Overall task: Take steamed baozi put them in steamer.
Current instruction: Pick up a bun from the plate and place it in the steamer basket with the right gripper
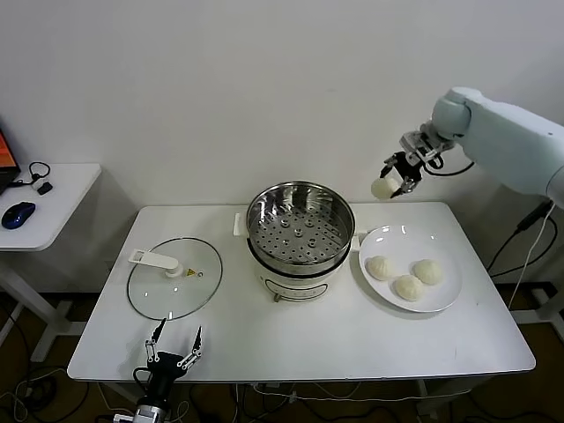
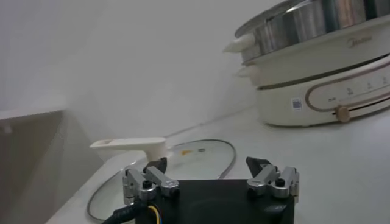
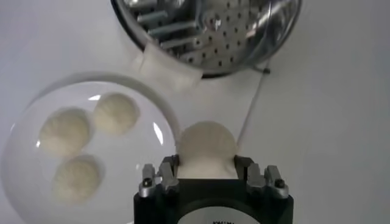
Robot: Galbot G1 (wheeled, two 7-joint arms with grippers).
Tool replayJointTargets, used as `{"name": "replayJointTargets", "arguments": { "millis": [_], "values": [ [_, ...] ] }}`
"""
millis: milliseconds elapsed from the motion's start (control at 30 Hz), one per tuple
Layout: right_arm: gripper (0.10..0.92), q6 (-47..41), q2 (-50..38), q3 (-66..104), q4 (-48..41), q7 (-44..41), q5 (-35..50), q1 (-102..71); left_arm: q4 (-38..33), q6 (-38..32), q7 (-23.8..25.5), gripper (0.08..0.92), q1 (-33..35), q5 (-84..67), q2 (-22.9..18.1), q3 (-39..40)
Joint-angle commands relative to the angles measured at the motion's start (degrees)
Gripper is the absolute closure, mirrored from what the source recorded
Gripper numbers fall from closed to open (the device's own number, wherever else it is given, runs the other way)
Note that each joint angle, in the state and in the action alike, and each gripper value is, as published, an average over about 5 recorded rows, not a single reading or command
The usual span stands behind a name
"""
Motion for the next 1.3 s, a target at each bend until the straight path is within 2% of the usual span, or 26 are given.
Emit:
{"name": "replayJointTargets", "arguments": {
  "millis": [33,200,400,733,1300],
  "values": [
    [0.398,17.1,6.1,-7.8,4.9,5.9,3.9,6.7,0.0,0.0,-0.1,0.177,-0.2,0.0,-0.1,0.0],
    [0.397,26.0,13.8,-6.1,-3.5,7.1,-1.0,3.2,-0.2,0.0,-0.2,0.177,-0.3,0.0,-0.5,0.1],
    [0.397,26.4,21.6,-2.6,-16.7,6.8,-8.6,-2.5,-0.3,0.0,-0.3,0.177,-0.3,-0.3,-0.6,-0.1],
    [0.397,26.4,29.5,6.3,-30.4,4.3,-15.2,-12.1,-0.5,0.0,-0.4,0.177,-0.9,-0.8,-0.6,-0.3],
    [0.397,26.4,31.8,7.6,-33.8,2.3,-15.2,-14.5,-0.3,0.0,-0.4,0.177,-1.2,-1.0,-0.7,-0.4]
  ]
}}
